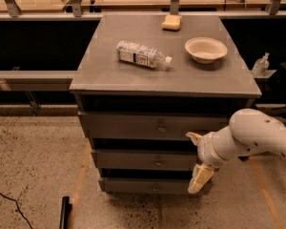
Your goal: Open middle drawer
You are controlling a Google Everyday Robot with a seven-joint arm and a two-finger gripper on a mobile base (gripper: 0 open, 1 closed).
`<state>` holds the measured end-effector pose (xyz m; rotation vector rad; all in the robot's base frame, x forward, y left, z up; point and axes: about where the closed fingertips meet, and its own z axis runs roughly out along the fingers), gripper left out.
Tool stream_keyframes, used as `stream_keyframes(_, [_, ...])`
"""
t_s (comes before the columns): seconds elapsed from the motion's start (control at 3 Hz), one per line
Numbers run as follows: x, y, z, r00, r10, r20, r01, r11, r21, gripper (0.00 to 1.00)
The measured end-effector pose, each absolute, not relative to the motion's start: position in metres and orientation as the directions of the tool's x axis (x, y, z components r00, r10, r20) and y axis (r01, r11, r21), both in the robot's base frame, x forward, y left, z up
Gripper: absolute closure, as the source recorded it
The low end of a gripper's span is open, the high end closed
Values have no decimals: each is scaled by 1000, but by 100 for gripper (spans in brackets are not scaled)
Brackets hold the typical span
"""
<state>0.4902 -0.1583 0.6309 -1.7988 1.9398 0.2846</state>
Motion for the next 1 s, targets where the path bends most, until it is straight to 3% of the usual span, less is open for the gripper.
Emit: stream_keyframes(1.0, [518,-166,505,-13,-889,-459,-983,96,-159,0])
